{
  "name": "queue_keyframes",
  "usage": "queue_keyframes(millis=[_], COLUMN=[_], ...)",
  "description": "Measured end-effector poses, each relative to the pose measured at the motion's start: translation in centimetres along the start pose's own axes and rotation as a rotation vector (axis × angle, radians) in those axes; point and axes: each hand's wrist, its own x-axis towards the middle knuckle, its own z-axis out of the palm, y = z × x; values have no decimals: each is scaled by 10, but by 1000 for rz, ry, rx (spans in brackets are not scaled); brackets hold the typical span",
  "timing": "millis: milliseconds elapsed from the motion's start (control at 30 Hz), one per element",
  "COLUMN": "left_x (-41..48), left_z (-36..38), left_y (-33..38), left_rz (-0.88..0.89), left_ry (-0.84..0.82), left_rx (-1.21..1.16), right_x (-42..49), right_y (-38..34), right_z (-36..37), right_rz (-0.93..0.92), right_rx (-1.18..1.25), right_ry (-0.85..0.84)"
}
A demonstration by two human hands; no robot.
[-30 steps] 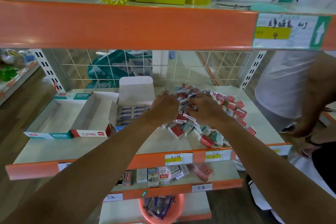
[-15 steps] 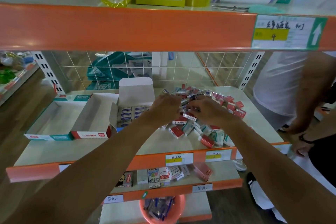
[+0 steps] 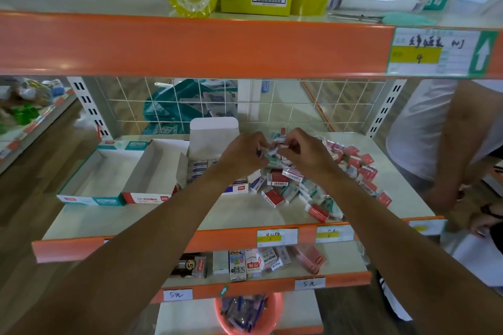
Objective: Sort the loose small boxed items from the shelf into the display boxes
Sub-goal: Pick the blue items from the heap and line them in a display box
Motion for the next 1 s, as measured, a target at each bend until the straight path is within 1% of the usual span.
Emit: queue_keyframes(millis=[100,200,333,433,500,633,867,1000], left_x=[-4,-9,-16,-20,-25,-36,-52,-61], left_z=[-7,-15,-23,-30,-36,-47,-56,-61], left_y=[-6,-13,-23,-30,-35,-45,-63,-69], left_rz=[-70,-133,-224,-274,-284,-273,-249,-198], left_ry=[28,79,50,2,-31,-62,-19,-17], left_rx=[-113,-170,-319,-312,-270,-114,28,92], right_x=[1,4,9,13,14,15,13,14], right_y=[-9,-12,-16,-19,-25,-36,-50,-56], right_z=[4,11,22,30,34,42,55,62], right_rz=[28,65,154,145,145,119,-24,-84], right_rx=[106,164,313,206,152,107,-24,-102], right_ry=[4,-11,-93,-129,-159,-202,-244,-261])
